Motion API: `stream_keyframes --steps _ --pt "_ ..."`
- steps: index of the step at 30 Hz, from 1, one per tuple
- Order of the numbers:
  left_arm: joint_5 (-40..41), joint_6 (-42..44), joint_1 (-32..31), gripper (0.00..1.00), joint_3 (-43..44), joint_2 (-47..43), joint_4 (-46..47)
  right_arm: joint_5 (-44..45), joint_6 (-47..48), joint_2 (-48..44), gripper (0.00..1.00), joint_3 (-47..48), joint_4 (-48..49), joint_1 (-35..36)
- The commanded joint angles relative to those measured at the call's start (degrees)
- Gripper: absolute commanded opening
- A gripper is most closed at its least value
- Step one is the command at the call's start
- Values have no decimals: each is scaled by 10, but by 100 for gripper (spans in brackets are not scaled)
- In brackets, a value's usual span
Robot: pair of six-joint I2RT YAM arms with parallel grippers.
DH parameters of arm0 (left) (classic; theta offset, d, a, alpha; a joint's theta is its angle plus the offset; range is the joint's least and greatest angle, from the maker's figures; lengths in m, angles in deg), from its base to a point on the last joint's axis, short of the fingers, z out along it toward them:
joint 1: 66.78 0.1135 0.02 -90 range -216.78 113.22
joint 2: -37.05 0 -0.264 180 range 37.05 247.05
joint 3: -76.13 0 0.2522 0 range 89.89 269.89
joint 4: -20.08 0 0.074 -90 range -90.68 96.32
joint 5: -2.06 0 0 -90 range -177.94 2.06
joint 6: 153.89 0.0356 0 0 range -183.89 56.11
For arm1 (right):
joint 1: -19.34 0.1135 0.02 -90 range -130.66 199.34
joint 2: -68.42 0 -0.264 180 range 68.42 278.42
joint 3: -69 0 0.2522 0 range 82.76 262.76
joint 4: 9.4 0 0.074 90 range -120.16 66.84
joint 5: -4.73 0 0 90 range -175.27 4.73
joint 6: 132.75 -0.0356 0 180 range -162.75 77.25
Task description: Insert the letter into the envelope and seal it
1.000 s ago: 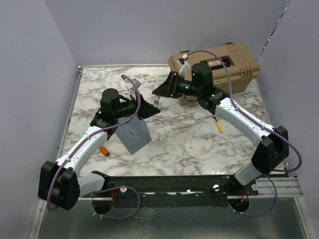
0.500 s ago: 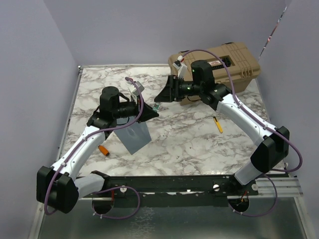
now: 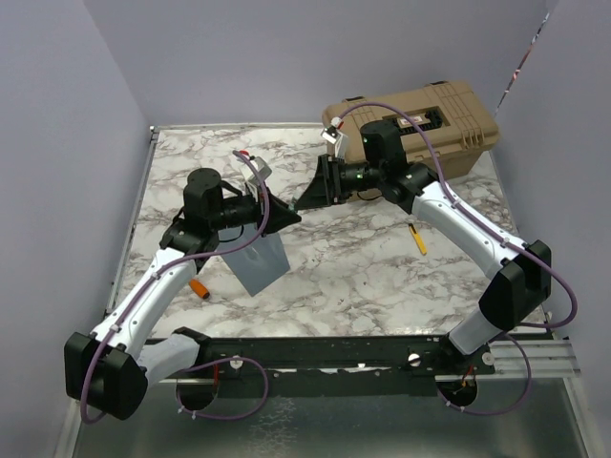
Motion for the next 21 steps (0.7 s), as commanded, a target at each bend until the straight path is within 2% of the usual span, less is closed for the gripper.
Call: stream_keyframes --steps 1,7,21 --pt "2 20 -4 0 -13 -17 -4 3 6 2 60 12 -7 1" --pt "6 24 -5 0 -21 -15 -13 6 -3 8 58 23 6 2" --pt "-11 19 -9 0 -27 3 -14 -6 -4 13 29 16 9 2"
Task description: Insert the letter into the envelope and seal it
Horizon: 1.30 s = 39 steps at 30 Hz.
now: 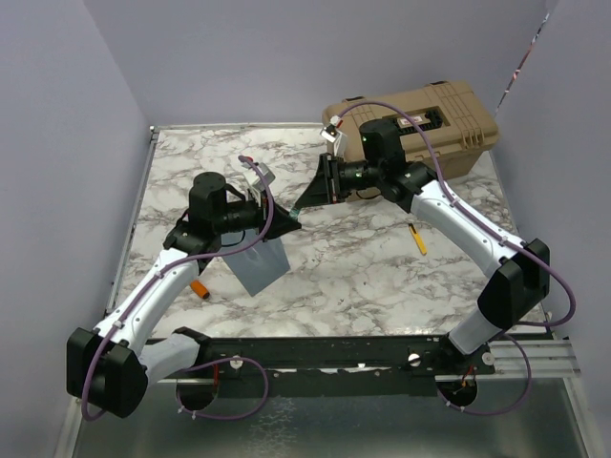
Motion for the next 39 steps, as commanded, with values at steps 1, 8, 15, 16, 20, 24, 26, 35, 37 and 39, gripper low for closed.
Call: stream_keyframes --steps 1,8,15,16,20,24,26,35,37,39 --pt "-16 9 -6 0 -4 6 2 -4 1 7 27 8 5 2" --pt "-17 17 -6 0 -16 -1 2 11 1 -2 0 5 5 2" --pt "-20 16 -6 0 -26 -15 2 81 -39 -51 0 -7 36 -38" --pt "-23 16 -7 0 -26 -15 2 84 -47 -57 0 -4 42 -49" --pt "-35 16 -9 0 -23 -11 2 92 -66 -73 0 15 48 -82" --pt "-40 17 -10 0 -21 -11 2 80 -91 -79 0 11 77 -101" --pt "-32 16 -10 0 -19 -13 2 83 -70 -73 0 18 63 -102" --pt "85 7 -10 0 -17 -13 1 330 131 -139 0 -59 -56 -79" --pt "110 5 -10 0 -17 -11 3 415 168 -160 0 -94 -67 -48" --pt "130 0 -10 0 -17 -8 7 497 196 -165 0 -115 -94 -5"
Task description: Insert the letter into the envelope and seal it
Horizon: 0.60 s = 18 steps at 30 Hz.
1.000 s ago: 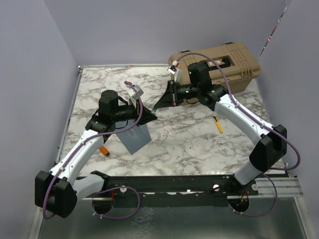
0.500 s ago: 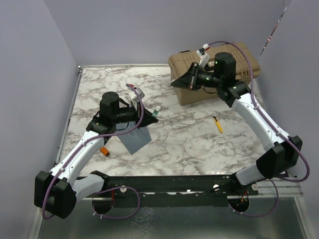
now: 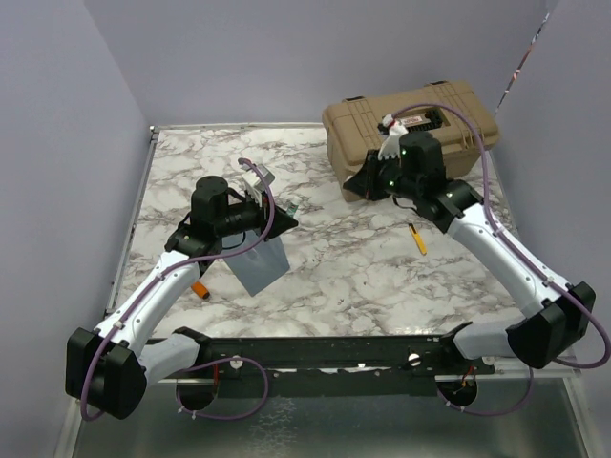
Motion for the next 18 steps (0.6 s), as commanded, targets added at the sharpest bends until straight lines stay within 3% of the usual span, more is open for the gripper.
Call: stream_keyframes --steps 1,4,9,18 --pt "77 -7 -2 0 0 -5 10 230 101 -29 0 -46 -68 80" --pt "92 -17 -2 0 -4 0 14 317 83 -28 0 -104 -65 118" --pt "108 -24 -3 0 -10 -4 28 399 42 -48 0 -265 78 141" --pt "127 -24 -2 0 -16 -8 31 511 26 -1 0 -412 296 153"
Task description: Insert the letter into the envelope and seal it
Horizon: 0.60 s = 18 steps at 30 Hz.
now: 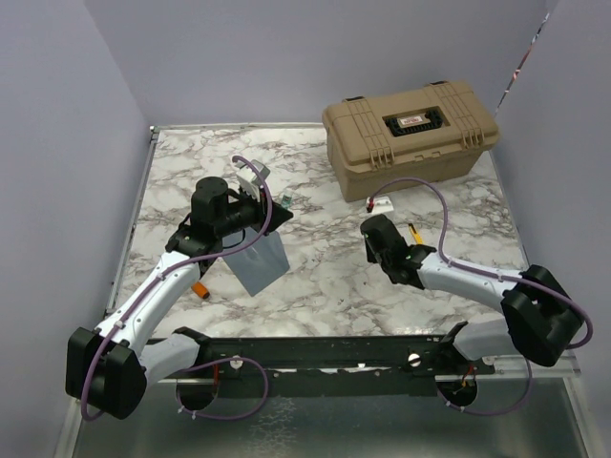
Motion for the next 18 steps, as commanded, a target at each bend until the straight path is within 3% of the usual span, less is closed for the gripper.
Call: stream_keyframes --steps 1,5,13,16,18 --pt "21 -2 -2 0 -8 -7 15 83 -12 25 0 -45 161 4" --pt "25 -1 -3 0 -9 -5 16 80 -21 68 0 -53 194 4" --pt "9 -12 -3 0 -11 -8 22 59 -72 124 9 -44 173 4" --pt "9 -13 -3 0 -14 -10 24 58 -81 132 17 -42 160 4" --pt "10 -15 -4 0 -15 -11 25 55 -85 129 28 -37 143 5"
